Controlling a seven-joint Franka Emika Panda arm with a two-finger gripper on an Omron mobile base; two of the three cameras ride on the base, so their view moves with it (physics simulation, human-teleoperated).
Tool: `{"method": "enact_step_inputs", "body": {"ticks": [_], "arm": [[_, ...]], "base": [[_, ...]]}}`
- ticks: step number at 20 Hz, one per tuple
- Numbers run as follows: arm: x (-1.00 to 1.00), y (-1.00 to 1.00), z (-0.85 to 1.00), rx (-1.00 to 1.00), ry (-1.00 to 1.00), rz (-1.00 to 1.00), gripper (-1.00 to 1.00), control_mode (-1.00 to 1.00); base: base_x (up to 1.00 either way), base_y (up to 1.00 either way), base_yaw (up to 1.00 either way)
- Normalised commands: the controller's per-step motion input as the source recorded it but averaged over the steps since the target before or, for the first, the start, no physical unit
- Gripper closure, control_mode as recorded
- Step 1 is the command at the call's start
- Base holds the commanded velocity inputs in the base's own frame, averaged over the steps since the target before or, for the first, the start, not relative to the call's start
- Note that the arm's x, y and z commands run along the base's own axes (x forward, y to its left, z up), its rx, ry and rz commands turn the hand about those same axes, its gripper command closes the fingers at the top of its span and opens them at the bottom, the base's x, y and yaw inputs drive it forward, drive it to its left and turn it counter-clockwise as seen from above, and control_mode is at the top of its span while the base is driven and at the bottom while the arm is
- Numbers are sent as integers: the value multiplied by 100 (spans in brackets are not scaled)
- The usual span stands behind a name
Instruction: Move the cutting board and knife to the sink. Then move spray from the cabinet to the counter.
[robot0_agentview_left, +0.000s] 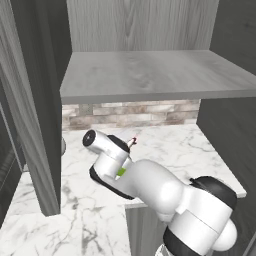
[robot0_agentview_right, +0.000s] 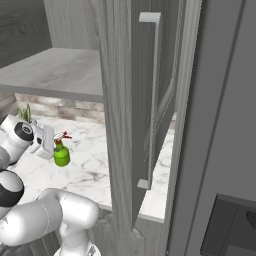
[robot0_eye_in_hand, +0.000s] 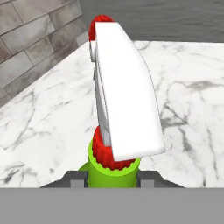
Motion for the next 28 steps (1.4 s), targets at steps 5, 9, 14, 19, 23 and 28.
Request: {"method": "enact_step_inputs", "body": {"ticks": [5,9,14,19,23,28], "arm": [[4,14,-24,2,0,0,100,-100],[1,14,-26,2,0,0,100,-100],[0,13,-27,2,0,0,100,-100],[-1,9,-29,1,0,0,-100,-100],[0,0,-1,6,0,0,-100,-100],[-5,13,0,3,0,-1,-100,-100]], "base": [[0,0,0],[0,0,0],[0,0,0],[0,0,0],[0,0,0],[0,0,0]]}}
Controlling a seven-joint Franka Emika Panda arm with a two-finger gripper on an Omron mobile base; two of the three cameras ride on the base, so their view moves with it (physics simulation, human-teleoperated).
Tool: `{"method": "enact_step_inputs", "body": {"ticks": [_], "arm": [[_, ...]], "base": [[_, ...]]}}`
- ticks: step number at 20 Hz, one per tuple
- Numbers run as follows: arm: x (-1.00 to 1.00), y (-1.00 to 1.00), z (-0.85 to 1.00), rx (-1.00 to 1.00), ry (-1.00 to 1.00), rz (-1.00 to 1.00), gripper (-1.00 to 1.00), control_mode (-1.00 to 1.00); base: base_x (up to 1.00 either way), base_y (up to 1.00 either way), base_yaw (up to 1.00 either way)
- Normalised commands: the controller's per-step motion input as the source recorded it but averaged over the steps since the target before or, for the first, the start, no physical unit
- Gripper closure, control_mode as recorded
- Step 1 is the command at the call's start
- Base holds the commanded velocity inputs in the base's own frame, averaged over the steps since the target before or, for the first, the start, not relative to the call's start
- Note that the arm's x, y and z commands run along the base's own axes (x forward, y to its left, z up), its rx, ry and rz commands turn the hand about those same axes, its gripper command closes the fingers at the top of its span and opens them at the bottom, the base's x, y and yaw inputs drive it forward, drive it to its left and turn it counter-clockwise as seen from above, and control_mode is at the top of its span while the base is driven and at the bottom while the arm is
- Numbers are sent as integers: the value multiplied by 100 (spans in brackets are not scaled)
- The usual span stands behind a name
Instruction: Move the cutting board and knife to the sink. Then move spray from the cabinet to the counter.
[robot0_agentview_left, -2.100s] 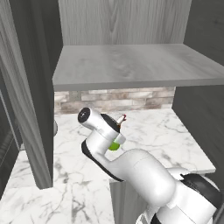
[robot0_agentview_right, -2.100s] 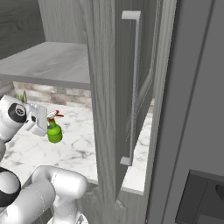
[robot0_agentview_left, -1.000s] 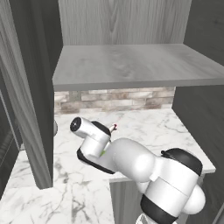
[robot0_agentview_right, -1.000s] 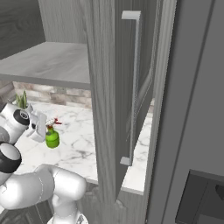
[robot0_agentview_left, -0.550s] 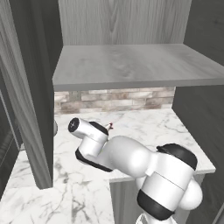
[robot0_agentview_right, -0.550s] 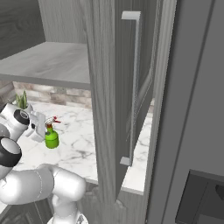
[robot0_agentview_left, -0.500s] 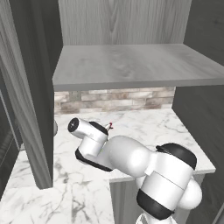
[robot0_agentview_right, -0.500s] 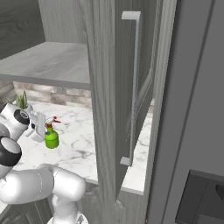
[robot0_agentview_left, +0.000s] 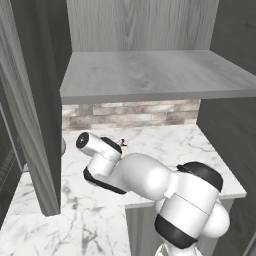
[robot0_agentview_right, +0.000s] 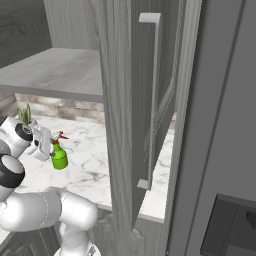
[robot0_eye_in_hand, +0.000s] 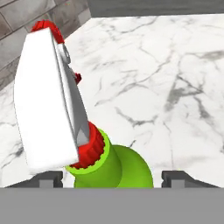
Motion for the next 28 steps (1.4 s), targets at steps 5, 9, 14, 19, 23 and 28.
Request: {"method": "enact_step_inputs", "body": {"ticks": [5,9,14,19,23,28], "arm": [[-16,35,0,3,0,0,-100,-100],[-44,14,0,5,-3,0,-100,-100],[-77,-14,20,7,-10,-4,-100,-100],[-59,-43,26,3,-9,-5,-100,-100],[-32,-67,34,0,-11,-3,-100,-100],[-38,-61,37,0,-14,-2,-100,-100]], "base": [[0,0,0],[0,0,0],[0,0,0],[0,0,0],[0,0,0],[0,0,0]]}}
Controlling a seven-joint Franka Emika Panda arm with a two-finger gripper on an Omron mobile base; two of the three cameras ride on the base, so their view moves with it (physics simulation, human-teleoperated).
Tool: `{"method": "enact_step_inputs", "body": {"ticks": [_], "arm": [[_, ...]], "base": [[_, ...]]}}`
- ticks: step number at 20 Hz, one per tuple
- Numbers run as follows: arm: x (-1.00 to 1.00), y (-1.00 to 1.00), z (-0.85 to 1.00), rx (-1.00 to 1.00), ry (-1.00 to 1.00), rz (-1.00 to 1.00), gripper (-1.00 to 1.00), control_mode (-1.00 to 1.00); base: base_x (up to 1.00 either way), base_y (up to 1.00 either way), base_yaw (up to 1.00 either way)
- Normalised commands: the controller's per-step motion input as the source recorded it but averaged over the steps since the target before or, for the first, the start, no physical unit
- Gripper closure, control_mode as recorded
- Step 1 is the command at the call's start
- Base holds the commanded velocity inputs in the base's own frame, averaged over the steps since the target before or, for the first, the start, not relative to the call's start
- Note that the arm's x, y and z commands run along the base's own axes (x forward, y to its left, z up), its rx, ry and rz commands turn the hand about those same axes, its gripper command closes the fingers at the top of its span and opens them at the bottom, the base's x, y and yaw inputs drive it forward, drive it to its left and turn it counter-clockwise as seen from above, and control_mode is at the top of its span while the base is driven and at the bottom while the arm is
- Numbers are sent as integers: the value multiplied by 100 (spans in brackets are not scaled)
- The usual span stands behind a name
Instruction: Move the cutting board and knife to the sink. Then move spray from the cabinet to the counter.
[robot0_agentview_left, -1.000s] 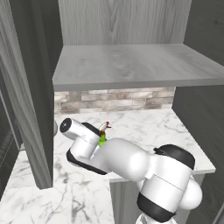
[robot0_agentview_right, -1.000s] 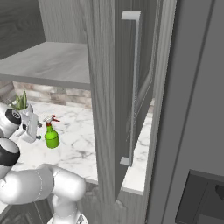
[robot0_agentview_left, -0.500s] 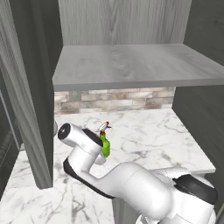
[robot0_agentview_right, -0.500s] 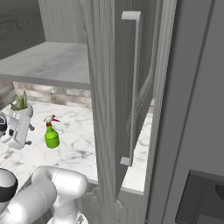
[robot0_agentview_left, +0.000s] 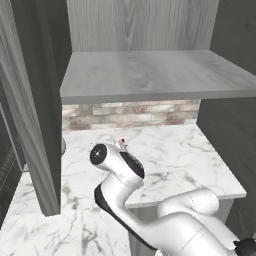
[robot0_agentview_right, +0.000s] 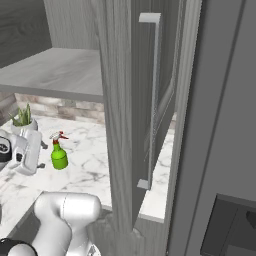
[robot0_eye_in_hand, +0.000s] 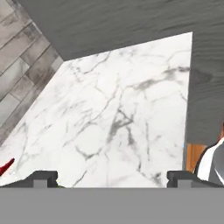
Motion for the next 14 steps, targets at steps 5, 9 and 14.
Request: {"method": "enact_step_inputs", "body": {"ticks": [5,9,14], "arm": [[-38,-58,33,0,-20,-2,-100,-100],[-7,-61,43,7,-19,-1,-100,-100],[-3,-48,34,9,-16,-3,-100,-100]], "base": [[0,0,0],[0,0,0],[0,0,0]]}}
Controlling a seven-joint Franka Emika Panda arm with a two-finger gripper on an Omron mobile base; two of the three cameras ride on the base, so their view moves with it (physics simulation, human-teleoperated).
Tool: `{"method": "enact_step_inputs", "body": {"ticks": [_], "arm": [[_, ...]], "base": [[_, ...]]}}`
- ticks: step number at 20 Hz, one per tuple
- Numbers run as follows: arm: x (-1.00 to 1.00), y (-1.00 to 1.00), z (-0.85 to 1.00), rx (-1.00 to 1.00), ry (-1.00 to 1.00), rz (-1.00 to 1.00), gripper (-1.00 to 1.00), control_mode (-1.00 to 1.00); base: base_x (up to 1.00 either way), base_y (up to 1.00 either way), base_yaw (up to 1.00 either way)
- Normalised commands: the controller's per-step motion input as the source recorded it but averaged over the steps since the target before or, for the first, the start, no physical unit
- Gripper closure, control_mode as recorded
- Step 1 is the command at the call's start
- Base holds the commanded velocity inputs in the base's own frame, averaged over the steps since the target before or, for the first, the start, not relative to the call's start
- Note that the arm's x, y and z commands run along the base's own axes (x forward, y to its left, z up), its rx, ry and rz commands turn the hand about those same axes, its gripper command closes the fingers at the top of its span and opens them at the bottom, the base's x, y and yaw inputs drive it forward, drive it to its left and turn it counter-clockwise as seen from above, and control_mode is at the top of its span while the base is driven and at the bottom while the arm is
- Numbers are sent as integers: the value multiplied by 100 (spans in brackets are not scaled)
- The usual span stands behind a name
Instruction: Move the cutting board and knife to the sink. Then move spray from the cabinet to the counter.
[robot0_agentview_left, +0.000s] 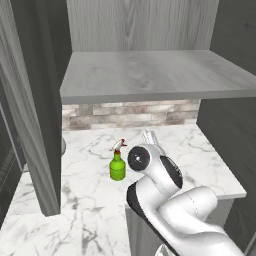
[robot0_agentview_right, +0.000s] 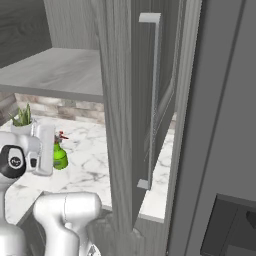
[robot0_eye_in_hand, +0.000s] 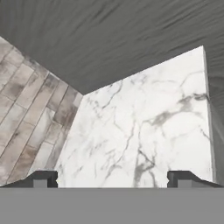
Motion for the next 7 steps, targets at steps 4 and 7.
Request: {"method": "enact_step_inputs", "body": {"ticks": [4,7], "arm": [[-7,-39,33,8,-20,-8,-100,-100],[-11,-53,30,12,-23,-12,-100,-100]], "base": [[0,0,0],[0,0,0]]}}
